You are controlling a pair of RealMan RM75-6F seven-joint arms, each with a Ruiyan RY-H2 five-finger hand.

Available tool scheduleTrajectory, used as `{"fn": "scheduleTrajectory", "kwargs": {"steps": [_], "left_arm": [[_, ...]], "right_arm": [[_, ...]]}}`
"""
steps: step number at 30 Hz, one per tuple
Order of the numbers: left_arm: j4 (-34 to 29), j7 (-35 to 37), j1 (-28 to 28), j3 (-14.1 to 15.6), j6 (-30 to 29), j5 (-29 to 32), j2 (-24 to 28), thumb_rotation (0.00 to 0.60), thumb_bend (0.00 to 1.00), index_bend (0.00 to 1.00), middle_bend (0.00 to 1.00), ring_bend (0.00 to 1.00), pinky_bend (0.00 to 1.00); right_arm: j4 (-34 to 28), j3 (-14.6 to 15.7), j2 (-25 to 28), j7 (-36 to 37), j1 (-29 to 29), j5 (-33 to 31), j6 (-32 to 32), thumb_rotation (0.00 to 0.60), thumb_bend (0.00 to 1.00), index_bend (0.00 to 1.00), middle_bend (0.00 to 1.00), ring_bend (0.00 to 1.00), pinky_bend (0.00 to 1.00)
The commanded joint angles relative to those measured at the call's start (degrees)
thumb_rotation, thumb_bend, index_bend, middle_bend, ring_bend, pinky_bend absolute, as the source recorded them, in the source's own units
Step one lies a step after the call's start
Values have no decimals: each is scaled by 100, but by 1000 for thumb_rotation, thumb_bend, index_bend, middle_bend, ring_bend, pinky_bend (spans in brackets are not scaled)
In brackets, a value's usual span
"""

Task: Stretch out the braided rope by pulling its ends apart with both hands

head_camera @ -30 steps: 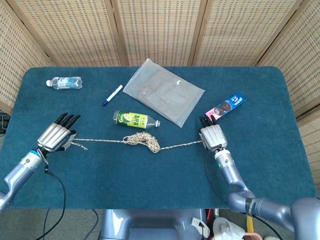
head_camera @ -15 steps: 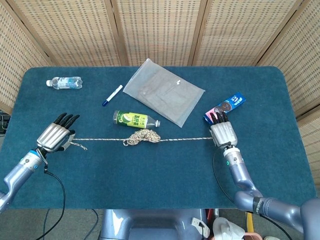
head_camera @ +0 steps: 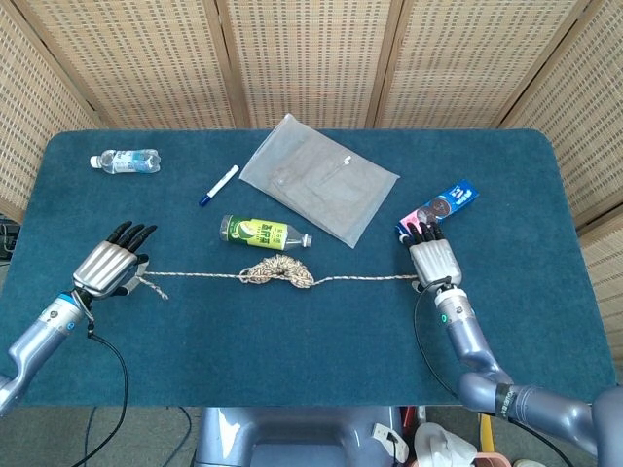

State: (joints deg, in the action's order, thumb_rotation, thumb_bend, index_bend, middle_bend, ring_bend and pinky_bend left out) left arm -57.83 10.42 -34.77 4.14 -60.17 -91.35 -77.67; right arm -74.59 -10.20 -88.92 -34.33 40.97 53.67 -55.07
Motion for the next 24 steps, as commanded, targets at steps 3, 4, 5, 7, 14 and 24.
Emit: {"fn": "scheduleTrajectory", "kwargs": {"steps": [3, 4, 5, 7, 14, 24], "left_arm": [[-406, 125, 183, -50, -353, 34, 307, 600, 0, 0, 0, 0, 0], [-504, 167, 236, -60, -449, 43, 386, 600, 0, 0, 0, 0, 0], [-595, 198, 286, -68, -535, 51, 471, 600, 0, 0, 0, 0, 0], [-823, 282, 450, -91, -790, 93, 687, 600, 0, 0, 0, 0, 0], [-1249, 754, 1294, -177, -1813, 421, 1047, 600, 0, 0, 0, 0, 0], [-1496, 1047, 2413, -46, -2763, 655, 1165, 600, 0, 0, 0, 0, 0]], "right_arm": [[-272, 47, 198, 437, -193, 486, -356, 600, 0, 0, 0, 0, 0], [-337, 66, 253, 535, -249, 601, -451, 600, 0, 0, 0, 0, 0], [-406, 84, 315, 636, -305, 708, -535, 600, 0, 0, 0, 0, 0], [-626, 133, 525, 929, -472, 985, -767, 600, 0, 0, 0, 0, 0], [-1119, 524, 1323, 1919, -1224, 2046, -1743, 600, 0, 0, 0, 0, 0], [-1020, 1053, 1946, 2996, -2382, 3120, -3275, 600, 0, 0, 0, 0, 0]]}}
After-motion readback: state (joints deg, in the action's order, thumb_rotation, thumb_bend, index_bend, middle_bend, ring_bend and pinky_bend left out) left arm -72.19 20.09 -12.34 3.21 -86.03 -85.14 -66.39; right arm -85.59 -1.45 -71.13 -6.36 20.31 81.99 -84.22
